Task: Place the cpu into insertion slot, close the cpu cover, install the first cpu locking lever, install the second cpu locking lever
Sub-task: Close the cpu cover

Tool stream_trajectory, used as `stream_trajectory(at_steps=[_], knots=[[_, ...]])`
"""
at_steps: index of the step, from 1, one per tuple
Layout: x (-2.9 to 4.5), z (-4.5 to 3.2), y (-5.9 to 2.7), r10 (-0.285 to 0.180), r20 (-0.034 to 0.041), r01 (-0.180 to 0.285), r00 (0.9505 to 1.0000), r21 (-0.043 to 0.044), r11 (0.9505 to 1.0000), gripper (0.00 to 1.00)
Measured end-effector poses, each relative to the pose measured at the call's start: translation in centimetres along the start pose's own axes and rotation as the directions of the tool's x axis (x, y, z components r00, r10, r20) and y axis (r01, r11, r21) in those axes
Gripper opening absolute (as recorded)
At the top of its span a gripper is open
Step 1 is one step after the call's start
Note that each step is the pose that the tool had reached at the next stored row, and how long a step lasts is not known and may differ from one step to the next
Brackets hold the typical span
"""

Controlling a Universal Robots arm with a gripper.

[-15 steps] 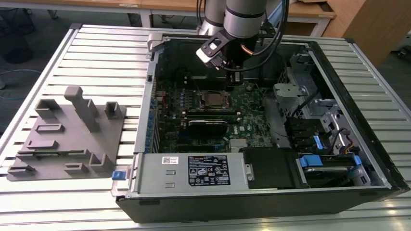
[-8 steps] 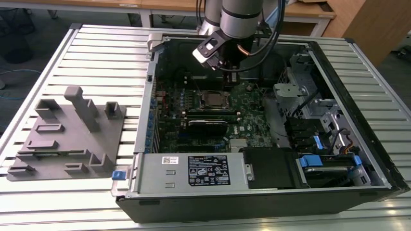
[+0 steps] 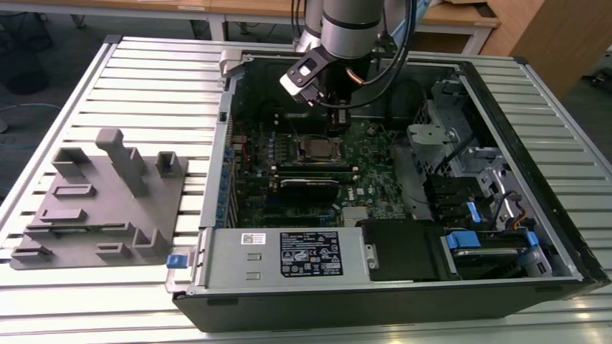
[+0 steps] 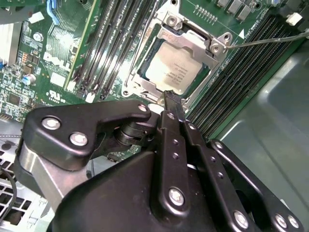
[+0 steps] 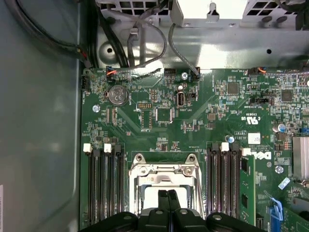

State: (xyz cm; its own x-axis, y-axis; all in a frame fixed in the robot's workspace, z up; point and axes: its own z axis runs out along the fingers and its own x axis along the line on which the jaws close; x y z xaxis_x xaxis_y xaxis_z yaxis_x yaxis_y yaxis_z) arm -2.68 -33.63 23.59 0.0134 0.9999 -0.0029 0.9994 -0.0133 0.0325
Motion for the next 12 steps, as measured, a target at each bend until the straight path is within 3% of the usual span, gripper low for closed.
stream_trajectory(at_steps=[12], knots=[[0.01,0.01,-0.02,-0.013,-0.0009,0.013,0.9999,-0.0002,0.9999,0.11]])
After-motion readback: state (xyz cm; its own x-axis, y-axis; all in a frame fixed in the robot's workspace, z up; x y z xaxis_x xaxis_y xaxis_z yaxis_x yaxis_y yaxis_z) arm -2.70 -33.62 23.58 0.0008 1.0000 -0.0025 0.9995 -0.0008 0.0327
